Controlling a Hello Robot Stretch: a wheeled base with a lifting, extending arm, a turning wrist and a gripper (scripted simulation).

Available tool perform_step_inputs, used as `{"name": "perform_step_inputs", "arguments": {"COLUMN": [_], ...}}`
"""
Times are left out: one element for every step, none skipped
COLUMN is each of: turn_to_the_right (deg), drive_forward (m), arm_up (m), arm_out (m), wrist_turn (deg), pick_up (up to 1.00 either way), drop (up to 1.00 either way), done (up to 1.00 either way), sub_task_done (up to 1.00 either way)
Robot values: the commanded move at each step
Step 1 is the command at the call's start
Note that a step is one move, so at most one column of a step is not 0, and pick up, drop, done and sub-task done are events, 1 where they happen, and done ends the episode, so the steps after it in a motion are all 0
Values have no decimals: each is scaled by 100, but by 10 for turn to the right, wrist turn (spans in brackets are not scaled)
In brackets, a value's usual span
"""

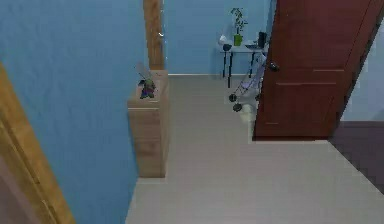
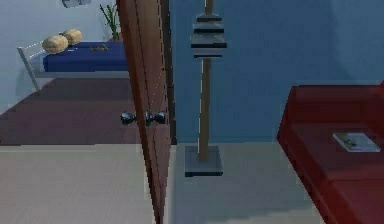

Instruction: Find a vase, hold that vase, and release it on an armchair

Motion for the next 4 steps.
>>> {"name": "perform_step_inputs", "arguments": {"turn_to_the_right": [0,120,0,-150], "drive_forward": [60,0,85,0], "arm_up": [0,0,0,0], "arm_out": [0,0,0,0], "wrist_turn": [0,0,0,0], "pick_up": [0,0,0,0], "drop": [0,0,0,0], "done": [0,0,0,0], "sub_task_done": [0,0,0,0]}}
